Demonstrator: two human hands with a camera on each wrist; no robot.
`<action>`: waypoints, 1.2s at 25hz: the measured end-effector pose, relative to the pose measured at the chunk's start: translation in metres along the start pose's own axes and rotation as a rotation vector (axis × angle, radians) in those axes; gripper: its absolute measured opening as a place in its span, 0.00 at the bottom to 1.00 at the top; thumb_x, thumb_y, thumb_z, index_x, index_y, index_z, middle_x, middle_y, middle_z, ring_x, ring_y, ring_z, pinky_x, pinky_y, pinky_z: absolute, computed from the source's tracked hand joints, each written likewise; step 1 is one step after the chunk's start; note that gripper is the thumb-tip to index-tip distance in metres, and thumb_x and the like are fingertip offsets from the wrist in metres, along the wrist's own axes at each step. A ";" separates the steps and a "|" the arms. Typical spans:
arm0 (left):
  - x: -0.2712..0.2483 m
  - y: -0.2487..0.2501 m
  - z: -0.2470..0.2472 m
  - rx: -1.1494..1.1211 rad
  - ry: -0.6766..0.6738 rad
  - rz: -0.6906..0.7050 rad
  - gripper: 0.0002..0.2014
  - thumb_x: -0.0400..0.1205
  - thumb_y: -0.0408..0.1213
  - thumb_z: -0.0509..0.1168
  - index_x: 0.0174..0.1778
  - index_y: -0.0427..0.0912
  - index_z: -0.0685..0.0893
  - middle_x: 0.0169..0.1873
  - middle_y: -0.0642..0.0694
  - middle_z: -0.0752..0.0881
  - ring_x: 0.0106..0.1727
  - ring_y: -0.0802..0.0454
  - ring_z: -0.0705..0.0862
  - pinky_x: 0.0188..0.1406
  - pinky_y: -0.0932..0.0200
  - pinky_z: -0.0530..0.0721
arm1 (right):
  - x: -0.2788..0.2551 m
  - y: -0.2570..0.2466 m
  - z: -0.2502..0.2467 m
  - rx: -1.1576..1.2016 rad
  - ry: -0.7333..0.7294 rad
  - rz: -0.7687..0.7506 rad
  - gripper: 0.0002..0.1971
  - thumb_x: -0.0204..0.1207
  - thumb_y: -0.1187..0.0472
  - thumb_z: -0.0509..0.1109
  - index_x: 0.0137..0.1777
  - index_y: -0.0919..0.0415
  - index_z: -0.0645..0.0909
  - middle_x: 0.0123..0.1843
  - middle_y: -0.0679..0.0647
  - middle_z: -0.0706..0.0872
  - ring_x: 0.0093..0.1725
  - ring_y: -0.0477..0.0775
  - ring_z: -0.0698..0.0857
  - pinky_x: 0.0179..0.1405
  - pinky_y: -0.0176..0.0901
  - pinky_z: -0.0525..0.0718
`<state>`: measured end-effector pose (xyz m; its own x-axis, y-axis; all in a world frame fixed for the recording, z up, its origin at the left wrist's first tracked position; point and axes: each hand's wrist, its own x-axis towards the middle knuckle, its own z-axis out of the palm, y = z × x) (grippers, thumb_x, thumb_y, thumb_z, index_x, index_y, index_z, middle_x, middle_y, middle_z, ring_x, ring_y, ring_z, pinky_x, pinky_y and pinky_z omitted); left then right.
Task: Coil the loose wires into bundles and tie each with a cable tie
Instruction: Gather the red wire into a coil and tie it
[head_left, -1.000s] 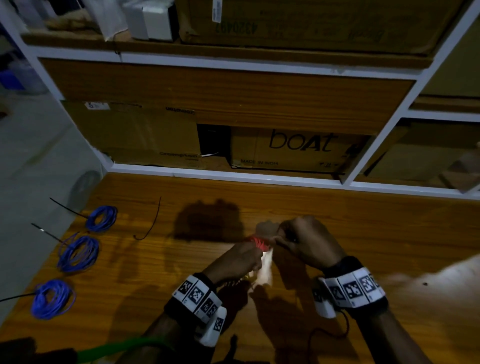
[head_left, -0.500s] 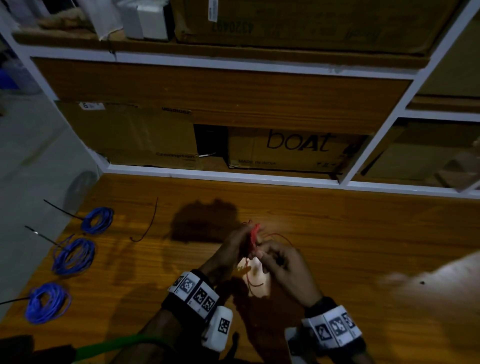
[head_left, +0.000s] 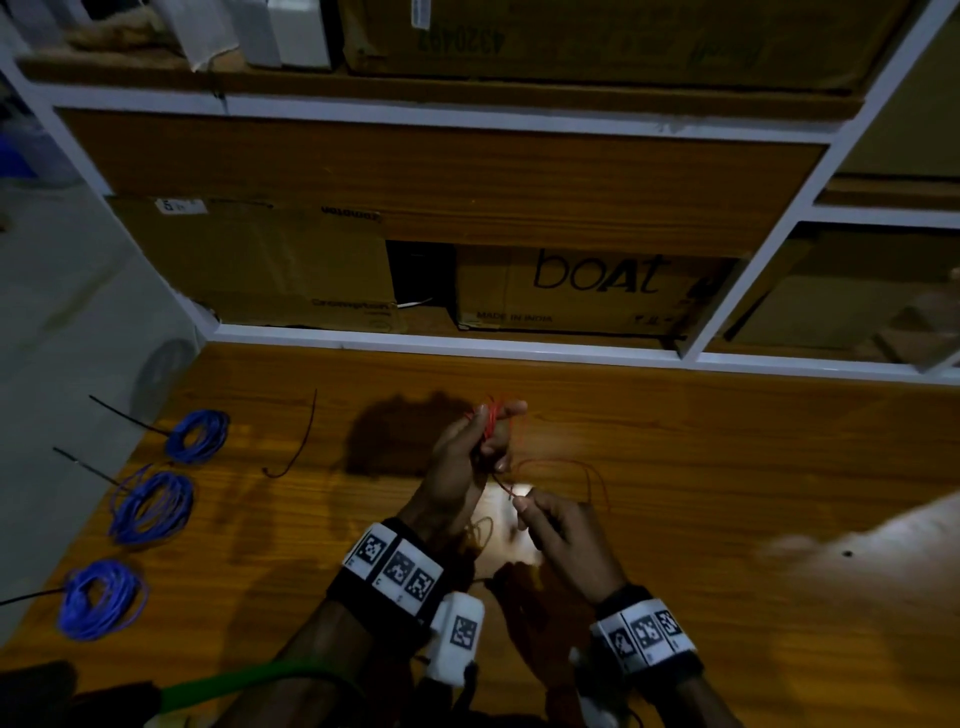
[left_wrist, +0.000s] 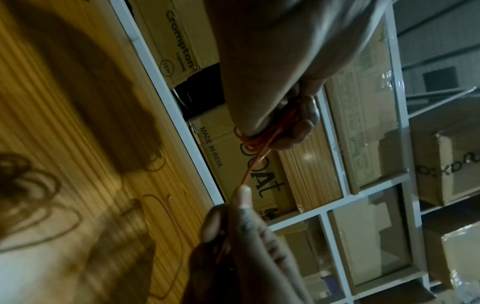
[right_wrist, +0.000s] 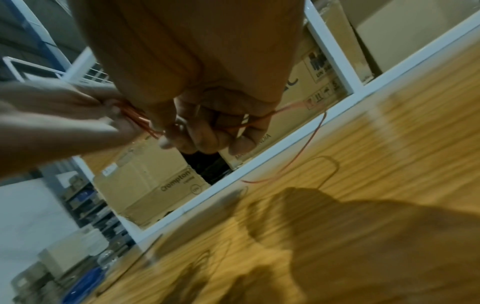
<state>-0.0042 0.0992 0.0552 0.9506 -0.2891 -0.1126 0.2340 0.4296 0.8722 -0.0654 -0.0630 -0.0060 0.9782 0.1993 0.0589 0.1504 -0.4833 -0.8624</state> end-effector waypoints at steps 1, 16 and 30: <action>-0.001 0.004 0.001 -0.022 -0.027 -0.003 0.24 0.92 0.45 0.47 0.66 0.30 0.81 0.27 0.50 0.67 0.27 0.54 0.69 0.31 0.63 0.71 | 0.001 0.002 -0.001 -0.009 -0.008 0.001 0.18 0.89 0.50 0.62 0.37 0.53 0.79 0.27 0.44 0.78 0.28 0.44 0.78 0.31 0.41 0.72; -0.025 -0.010 0.001 0.479 -0.298 -0.273 0.24 0.92 0.50 0.51 0.59 0.38 0.88 0.28 0.51 0.70 0.28 0.55 0.66 0.28 0.58 0.64 | 0.050 -0.028 -0.084 -0.586 0.024 -0.055 0.21 0.83 0.44 0.67 0.27 0.45 0.74 0.22 0.42 0.73 0.23 0.42 0.75 0.27 0.33 0.67; -0.006 -0.014 0.002 0.198 0.094 -0.162 0.24 0.90 0.52 0.53 0.70 0.38 0.80 0.31 0.53 0.83 0.34 0.52 0.79 0.34 0.54 0.75 | 0.019 -0.079 -0.044 -0.393 -0.124 -0.118 0.10 0.86 0.52 0.64 0.62 0.45 0.85 0.40 0.40 0.90 0.37 0.39 0.87 0.39 0.40 0.89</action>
<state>-0.0138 0.0933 0.0444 0.9208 -0.2562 -0.2940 0.3492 0.2061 0.9141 -0.0530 -0.0581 0.0854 0.9300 0.3617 0.0645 0.3268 -0.7343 -0.5950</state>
